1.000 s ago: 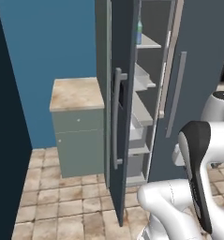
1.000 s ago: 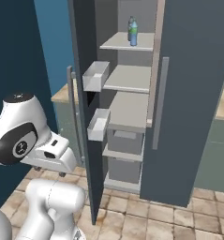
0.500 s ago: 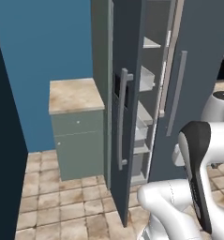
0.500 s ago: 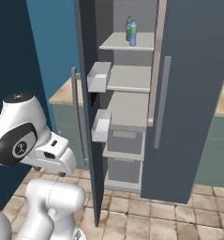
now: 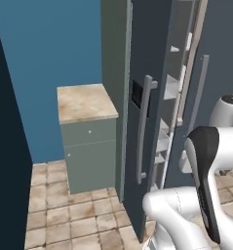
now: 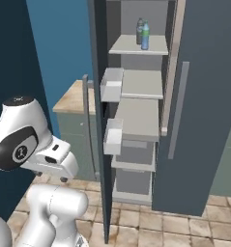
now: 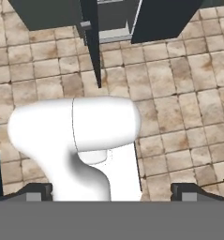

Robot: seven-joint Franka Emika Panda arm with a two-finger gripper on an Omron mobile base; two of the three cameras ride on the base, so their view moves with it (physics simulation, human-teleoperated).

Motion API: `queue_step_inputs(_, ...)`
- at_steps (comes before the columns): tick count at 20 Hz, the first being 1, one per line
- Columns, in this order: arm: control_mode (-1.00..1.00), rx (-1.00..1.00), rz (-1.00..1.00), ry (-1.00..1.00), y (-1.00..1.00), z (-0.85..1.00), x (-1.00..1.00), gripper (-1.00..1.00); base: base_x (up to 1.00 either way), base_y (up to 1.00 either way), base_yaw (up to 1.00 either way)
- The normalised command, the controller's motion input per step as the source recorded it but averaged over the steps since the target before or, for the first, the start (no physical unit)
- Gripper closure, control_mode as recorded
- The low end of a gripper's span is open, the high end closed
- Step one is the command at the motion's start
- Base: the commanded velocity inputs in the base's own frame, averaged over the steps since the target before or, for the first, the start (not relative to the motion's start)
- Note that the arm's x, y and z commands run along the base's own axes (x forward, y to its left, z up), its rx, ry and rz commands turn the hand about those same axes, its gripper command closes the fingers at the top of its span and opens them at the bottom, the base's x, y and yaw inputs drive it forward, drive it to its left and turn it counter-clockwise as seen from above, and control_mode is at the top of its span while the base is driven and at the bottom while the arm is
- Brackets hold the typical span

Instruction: Take the bottled waters from the counter and place them in the freezer to freeze. Close the freezer door after placing the bottles.

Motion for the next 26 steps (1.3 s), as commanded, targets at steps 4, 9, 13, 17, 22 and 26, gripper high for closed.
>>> queue_step_inputs(4, 1.0, 0.0, 0.0, 0.0, 0.0, 0.0, 0.0, -1.0, 0.47, 0.2, 0.0)
queue_step_inputs(9, 1.0, 0.0, 0.0, 0.0, 0.0, 0.0, 0.0, -1.0, 0.56, -0.02, 0.14)
queue_step_inputs(13, 1.0, 0.0, 0.0, 0.0, 0.0, 0.0, 0.0, -1.0, 0.42, -0.13, 0.14)
queue_step_inputs(17, 1.0, 0.0, 0.0, 0.0, 0.0, 0.0, 0.0, -1.0, 0.06, -0.09, 0.04)
queue_step_inputs(22, 1.0, 0.0, 0.0, 0.0, 0.0, 0.0, 0.0, -1.0, -0.06, -0.3, -0.01)
queue_step_inputs(26, 1.0, 0.0, 0.0, 0.0, 0.0, 0.0, 0.0, -1.0, -0.01, -0.39, -0.02)
